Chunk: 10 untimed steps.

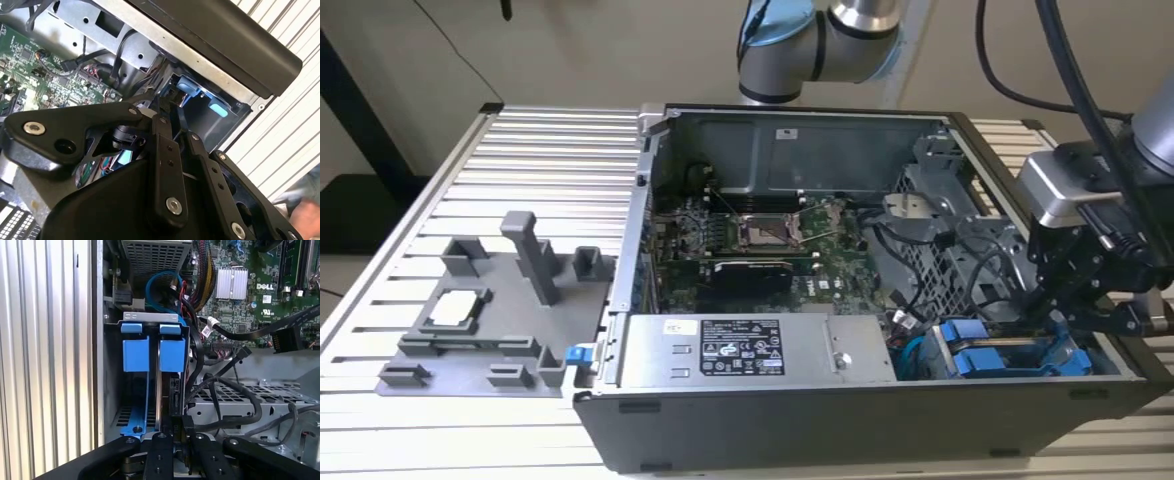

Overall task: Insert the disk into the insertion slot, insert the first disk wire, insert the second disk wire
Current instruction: 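Insert the first disk wire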

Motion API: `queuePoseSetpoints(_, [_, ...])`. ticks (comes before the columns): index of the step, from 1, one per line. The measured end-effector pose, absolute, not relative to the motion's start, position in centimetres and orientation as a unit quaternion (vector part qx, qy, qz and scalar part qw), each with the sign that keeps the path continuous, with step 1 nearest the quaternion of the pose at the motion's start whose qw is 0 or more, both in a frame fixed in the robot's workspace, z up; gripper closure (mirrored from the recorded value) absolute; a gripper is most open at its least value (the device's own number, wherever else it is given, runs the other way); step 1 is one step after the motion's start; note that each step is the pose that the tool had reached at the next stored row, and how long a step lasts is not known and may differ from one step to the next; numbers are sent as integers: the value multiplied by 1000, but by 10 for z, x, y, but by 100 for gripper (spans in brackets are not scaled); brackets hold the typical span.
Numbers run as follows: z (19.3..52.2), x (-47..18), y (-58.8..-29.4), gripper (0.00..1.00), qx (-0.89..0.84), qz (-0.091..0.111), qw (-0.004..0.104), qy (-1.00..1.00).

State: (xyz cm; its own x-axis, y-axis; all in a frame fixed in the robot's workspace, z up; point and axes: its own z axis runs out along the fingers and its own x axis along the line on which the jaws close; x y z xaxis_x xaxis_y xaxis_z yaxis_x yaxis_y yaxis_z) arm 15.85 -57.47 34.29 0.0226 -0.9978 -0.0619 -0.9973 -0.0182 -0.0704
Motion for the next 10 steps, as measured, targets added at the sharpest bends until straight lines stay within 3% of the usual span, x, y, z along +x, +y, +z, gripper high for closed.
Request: queuePoseSetpoints(10, [339, 159, -575, 81, -708, -3, 47, 704])
